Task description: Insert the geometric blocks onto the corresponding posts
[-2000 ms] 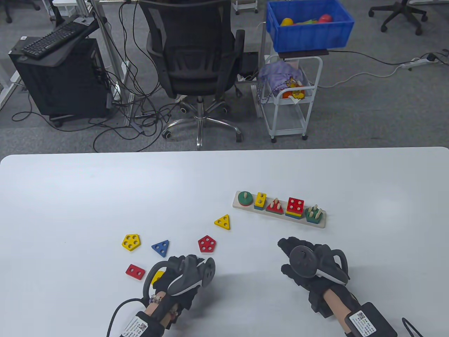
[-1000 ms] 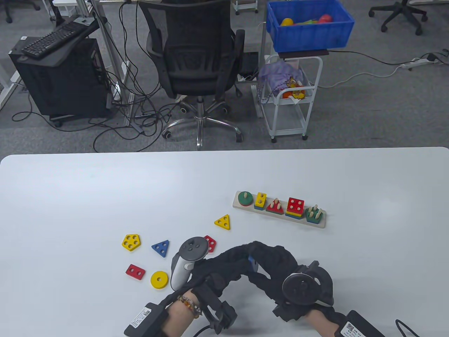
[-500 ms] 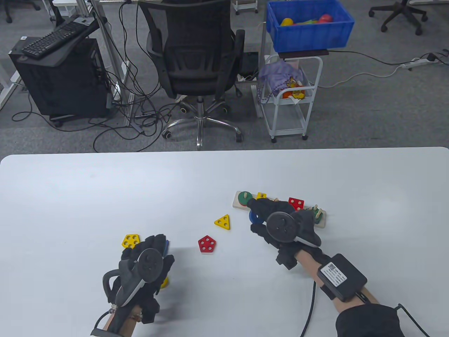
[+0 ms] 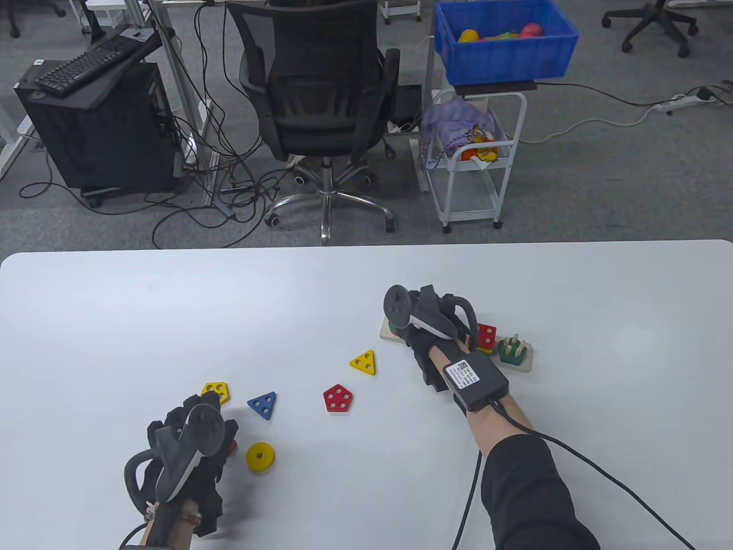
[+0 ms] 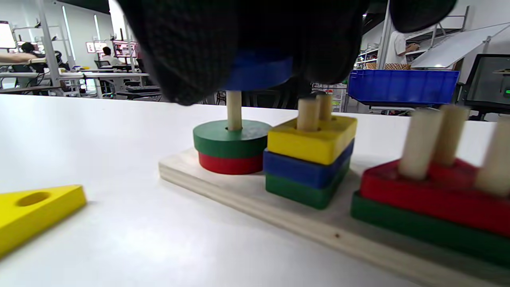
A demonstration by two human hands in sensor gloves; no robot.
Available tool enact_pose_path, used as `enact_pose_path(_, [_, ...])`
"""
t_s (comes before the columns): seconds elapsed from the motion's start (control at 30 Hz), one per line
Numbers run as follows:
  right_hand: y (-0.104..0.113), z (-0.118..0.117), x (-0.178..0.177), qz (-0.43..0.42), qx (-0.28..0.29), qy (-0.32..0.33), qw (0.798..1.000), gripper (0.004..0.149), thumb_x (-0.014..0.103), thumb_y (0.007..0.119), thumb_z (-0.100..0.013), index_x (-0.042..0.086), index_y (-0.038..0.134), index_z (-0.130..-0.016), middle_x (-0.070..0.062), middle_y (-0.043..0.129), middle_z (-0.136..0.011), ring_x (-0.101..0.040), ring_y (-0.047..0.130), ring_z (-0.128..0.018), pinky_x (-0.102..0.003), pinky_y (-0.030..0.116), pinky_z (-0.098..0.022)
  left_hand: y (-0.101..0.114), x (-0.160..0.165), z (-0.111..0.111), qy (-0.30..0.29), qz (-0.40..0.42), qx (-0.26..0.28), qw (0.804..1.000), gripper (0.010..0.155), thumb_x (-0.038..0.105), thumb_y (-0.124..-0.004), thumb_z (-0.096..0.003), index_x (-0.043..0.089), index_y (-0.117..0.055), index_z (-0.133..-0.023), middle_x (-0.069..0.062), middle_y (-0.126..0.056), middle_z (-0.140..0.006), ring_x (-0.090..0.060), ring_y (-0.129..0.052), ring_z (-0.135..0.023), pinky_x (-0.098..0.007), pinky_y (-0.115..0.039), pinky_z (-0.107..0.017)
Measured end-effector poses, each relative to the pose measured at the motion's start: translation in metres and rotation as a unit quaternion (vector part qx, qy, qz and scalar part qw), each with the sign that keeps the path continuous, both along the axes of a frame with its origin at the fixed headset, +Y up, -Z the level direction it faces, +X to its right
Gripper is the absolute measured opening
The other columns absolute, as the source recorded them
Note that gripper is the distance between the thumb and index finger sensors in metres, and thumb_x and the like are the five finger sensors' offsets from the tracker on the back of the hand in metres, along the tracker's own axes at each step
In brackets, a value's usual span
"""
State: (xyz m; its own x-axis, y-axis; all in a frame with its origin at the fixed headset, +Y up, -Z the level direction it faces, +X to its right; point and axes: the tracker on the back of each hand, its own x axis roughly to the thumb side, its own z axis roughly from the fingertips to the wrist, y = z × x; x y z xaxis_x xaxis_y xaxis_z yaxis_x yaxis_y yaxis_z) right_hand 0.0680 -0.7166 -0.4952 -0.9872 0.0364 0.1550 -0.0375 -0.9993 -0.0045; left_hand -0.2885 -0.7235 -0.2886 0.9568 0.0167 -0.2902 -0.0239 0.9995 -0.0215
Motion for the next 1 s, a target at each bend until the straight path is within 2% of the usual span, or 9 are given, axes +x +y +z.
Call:
enact_pose_path(0.23, [-0.01,-0.007,-0.005,-0.006,-0.01,-0.001,1.0,0.063,0.033,0.089,-0.039,0.028,0.065,-0.097,-0.005,0.071,-0.103,-0.04,0.076,-0.091,-0.071,0.054,-0.068,-0.004,0.004,-0.002,-0.01,-0.001,-0.012,1.0,0.068,0.065,-0.065,-0.0399,0.043,-0.057,-0.104,0.011,-0.063,-0.116,-0.02,-0.069,-0.108,-0.056,-0.049,-0.081])
enact_pose_path(0.3, [-0.014,-0.007,-0.004,-0.005,-0.022,-0.001,1.0,0.065,0.033,0.088,-0.04,0.027,0.063,-0.099,-0.008,0.066,-0.106,-0.04,0.072,-0.095,-0.072,0.053,-0.068,-0.005,0.005,-0.002,-0.011,0.0,-0.018,1.0,0.068,0.065,-0.065,-0.0398,0.043,-0.057,-0.103,0.011,-0.062,-0.116,-0.019,-0.069,-0.109,-0.056,-0.049,-0.081])
enact_pose_path(0.37, [-0.014,-0.004,-0.003,0.0,-0.02,0.004,1.0,0.067,0.035,0.088,-0.039,0.026,0.06,-0.1,-0.01,0.062,-0.108,-0.041,0.069,-0.097,-0.072,0.052,-0.068,-0.006,0.006,-0.001,-0.012,0.001,-0.021,1.0,0.068,0.065,-0.065,-0.0399,0.043,-0.057,-0.103,0.011,-0.062,-0.116,-0.02,-0.069,-0.109,-0.056,-0.049,-0.081])
enact_pose_path(0.5, [-0.002,0.015,0.009,-0.014,0.001,0.034,0.999,0.064,0.036,0.086,-0.04,0.025,0.063,-0.099,-0.011,0.064,-0.107,-0.041,0.07,-0.095,-0.072,0.053,-0.067,-0.007,0.006,-0.002,-0.017,0.004,-0.022,1.0,0.068,0.065,-0.065,-0.0399,0.043,-0.057,-0.104,0.011,-0.061,-0.116,-0.019,-0.069,-0.109,-0.056,-0.049,-0.081])
enact_pose_path(0.6, [0.01,0.046,0.028,-0.031,0.013,0.065,0.997,0.063,0.038,0.084,-0.041,0.023,0.063,-0.099,-0.013,0.065,-0.106,-0.042,0.072,-0.093,-0.071,0.056,-0.066,-0.009,0.009,-0.002,-0.026,0.006,-0.025,0.999,0.068,0.065,-0.066,-0.0399,0.043,-0.057,-0.103,0.012,-0.062,-0.116,-0.019,-0.069,-0.109,-0.055,-0.049,-0.081])
enact_pose_path(0.73, [0.014,0.097,0.061,-0.046,0.022,0.087,0.995,0.063,0.039,0.084,-0.041,0.022,0.064,-0.098,-0.014,0.067,-0.104,-0.043,0.074,-0.091,-0.071,0.058,-0.064,-0.011,0.017,-0.002,-0.04,0.011,-0.03,0.999,0.068,0.065,-0.066,-0.0398,0.043,-0.057,-0.103,0.012,-0.062,-0.116,-0.019,-0.069,-0.108,-0.055,-0.051,-0.081])
enact_pose_path(0.87, [0.009,0.147,0.095,-0.031,0.007,0.089,0.995,0.061,0.04,0.083,-0.042,0.023,0.066,-0.098,-0.015,0.069,-0.104,-0.043,0.075,-0.091,-0.071,0.058,-0.064,-0.013,0.028,-0.004,-0.058,0.026,-0.043,0.997,0.067,0.064,-0.067,-0.0404,0.043,-0.057,-0.104,0.011,-0.062,-0.116,-0.018,-0.072,-0.106,-0.049,-0.055,-0.081])
enact_pose_path(1.0, [-0.004,0.182,0.123,-0.027,-0.013,0.07,0.997,0.062,0.04,0.083,-0.042,0.023,0.065,-0.098,-0.015,0.069,-0.104,-0.043,0.076,-0.091,-0.071,0.059,-0.063,-0.012,0.047,-0.012,-0.083,0.048,-0.058,0.994,0.067,0.062,-0.069,-0.0408,0.043,-0.056,-0.104,0.012,-0.061,-0.116,-0.018,-0.071,-0.107,-0.05,-0.054,-0.081])
